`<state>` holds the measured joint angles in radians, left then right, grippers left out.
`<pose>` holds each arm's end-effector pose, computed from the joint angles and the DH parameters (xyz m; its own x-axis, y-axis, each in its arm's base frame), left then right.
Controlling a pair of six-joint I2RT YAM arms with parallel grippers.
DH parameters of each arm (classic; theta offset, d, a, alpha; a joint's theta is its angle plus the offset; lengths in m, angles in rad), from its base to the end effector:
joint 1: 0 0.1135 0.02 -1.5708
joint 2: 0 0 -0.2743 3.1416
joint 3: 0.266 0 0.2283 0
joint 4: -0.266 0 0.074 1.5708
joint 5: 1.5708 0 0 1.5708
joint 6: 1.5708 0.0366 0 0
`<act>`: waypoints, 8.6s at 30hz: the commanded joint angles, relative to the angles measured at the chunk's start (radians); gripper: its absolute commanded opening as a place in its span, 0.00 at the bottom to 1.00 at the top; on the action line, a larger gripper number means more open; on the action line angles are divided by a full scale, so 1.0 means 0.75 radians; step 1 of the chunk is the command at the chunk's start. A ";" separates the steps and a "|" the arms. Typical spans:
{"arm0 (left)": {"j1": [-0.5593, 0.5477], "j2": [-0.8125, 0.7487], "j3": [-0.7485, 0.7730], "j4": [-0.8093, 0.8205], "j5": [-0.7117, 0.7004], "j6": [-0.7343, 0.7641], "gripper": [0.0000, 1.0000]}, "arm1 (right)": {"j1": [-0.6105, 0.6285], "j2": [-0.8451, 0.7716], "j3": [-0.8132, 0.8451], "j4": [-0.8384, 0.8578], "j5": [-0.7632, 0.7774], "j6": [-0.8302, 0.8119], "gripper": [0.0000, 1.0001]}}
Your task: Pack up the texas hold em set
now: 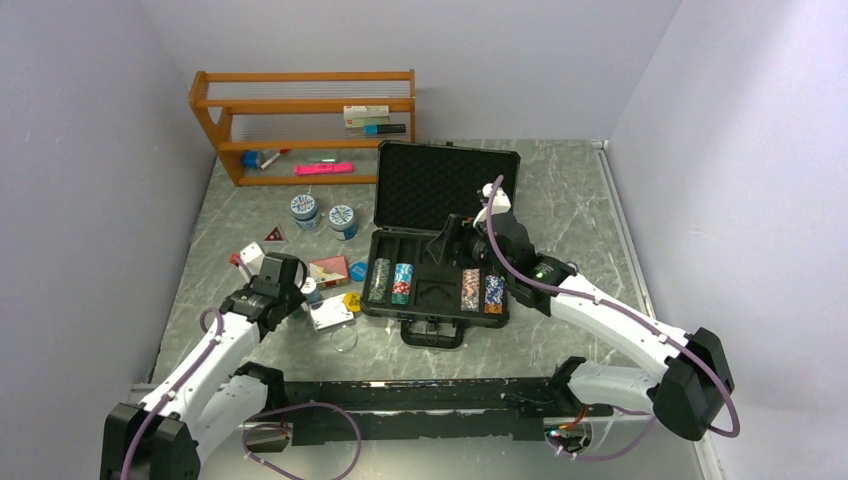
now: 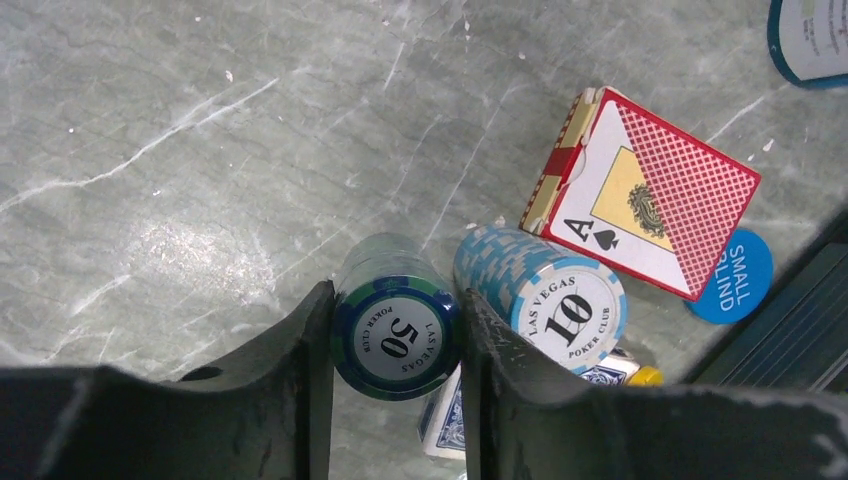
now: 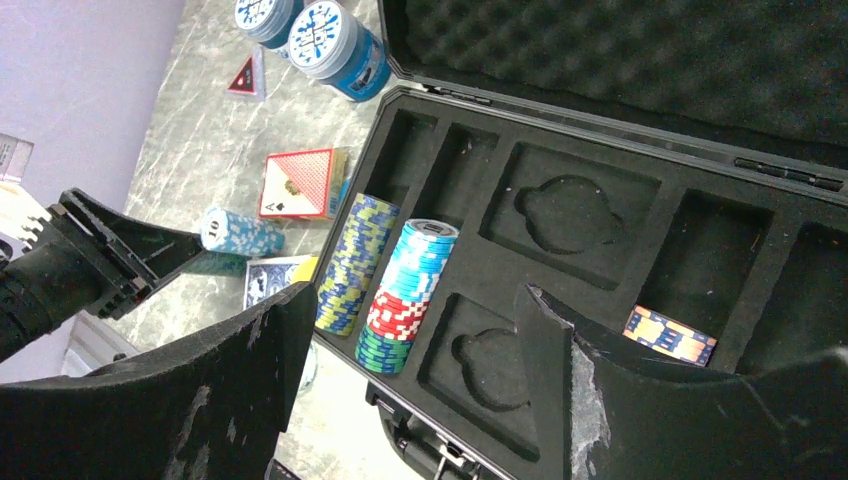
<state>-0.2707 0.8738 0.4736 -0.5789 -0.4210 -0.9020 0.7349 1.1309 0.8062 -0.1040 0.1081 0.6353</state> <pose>0.1293 -0.0204 0.2041 -0.5151 -0.6002 -0.6120 -0.6123 0.7572 -0.2273 0.1744 0.1523 0.3024 -0.6006 0.2524 -0.7587 -0.2949 0.8120 0.5036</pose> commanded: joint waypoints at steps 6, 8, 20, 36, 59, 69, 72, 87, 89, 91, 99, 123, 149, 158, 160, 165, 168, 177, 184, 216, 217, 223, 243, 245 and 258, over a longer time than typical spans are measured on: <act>0.005 -0.126 0.170 -0.169 -0.111 0.005 0.08 | 0.002 -0.072 -0.028 0.082 0.022 -0.016 0.77; 0.005 -0.181 0.257 -0.257 -0.124 0.014 0.06 | 0.003 -0.073 -0.024 0.091 -0.023 -0.035 0.78; 0.005 -0.244 0.550 -0.112 0.457 0.416 0.05 | 0.004 -0.171 -0.090 0.420 -0.434 -0.238 0.82; 0.004 -0.022 0.595 0.472 1.787 0.603 0.05 | 0.174 0.181 0.268 0.481 -1.043 -0.893 1.00; 0.004 0.107 0.719 0.273 1.879 0.507 0.05 | 0.175 0.331 0.486 0.109 -1.039 -1.096 0.64; 0.006 0.091 0.680 0.321 1.844 0.502 0.36 | 0.174 0.326 0.447 0.243 -1.006 -0.949 0.28; 0.005 0.082 0.676 0.331 1.740 0.497 0.72 | 0.176 0.321 0.442 0.254 -0.986 -0.910 0.22; 0.005 -0.221 0.550 0.297 0.190 0.567 0.96 | 0.174 0.435 0.291 0.413 -0.229 -0.274 0.23; 0.005 -0.226 0.539 0.323 0.238 0.591 0.96 | 0.172 0.486 0.320 0.375 -0.053 -0.117 0.22; 0.006 -0.222 0.516 0.359 0.299 0.616 0.97 | 0.173 0.543 0.351 0.333 0.087 0.019 0.22; 0.005 -0.234 0.503 0.422 0.583 0.677 0.96 | 0.175 0.770 0.494 0.294 0.311 0.204 0.21; 0.005 -0.272 0.500 0.396 0.580 0.689 0.93 | 0.223 1.059 0.775 0.007 0.434 0.376 0.16; 0.003 -0.279 0.491 0.386 0.565 0.682 0.93 | 0.239 1.143 0.990 -0.413 0.345 0.408 0.29; 0.003 -0.281 0.492 0.376 0.522 0.681 0.93 | 0.237 1.180 1.034 -0.445 0.323 0.358 0.45; 0.003 -0.280 0.493 0.377 0.521 0.680 0.93 | 0.237 1.180 1.047 -0.452 0.316 0.348 0.54; 0.003 -0.277 0.491 0.382 0.530 0.688 0.93 | 0.234 1.142 1.065 -0.456 0.354 0.309 0.64; 0.003 -0.273 0.493 0.381 0.522 0.688 0.93 | 0.234 1.121 1.053 -0.420 0.358 0.282 0.62; 0.003 -0.266 0.492 0.369 0.495 0.684 0.93 | 0.223 1.126 1.041 -0.367 0.343 0.199 0.49; 0.003 -0.208 0.493 0.196 0.180 0.502 0.96 | 0.222 0.890 0.818 -0.162 0.283 0.115 0.49; -0.008 0.187 0.044 0.330 0.269 0.227 0.60 | 0.216 0.336 0.216 0.008 0.203 0.182 0.55; -0.009 0.194 0.048 0.328 0.269 0.229 0.56 | 0.217 0.331 0.210 0.011 0.200 0.186 0.55; -0.013 0.154 0.090 0.286 0.255 0.251 0.24 | 0.217 0.303 0.181 0.019 0.199 0.199 0.55; -0.015 0.208 0.579 0.110 1.273 0.729 0.05 | 0.214 0.225 0.177 0.562 -0.560 -0.408 0.58; -0.015 0.224 0.601 0.127 1.439 0.748 0.05 | 0.215 0.234 0.194 0.546 -0.607 -0.478 0.73; -0.015 0.195 0.558 0.335 1.863 0.689 0.05 | 0.217 0.188 0.114 0.470 -0.764 -0.674 0.82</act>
<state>-0.2810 1.0557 0.8684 -0.4301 0.8555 -0.3714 0.8982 1.2991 0.8646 0.2882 -0.4053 0.2127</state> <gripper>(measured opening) 0.455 0.818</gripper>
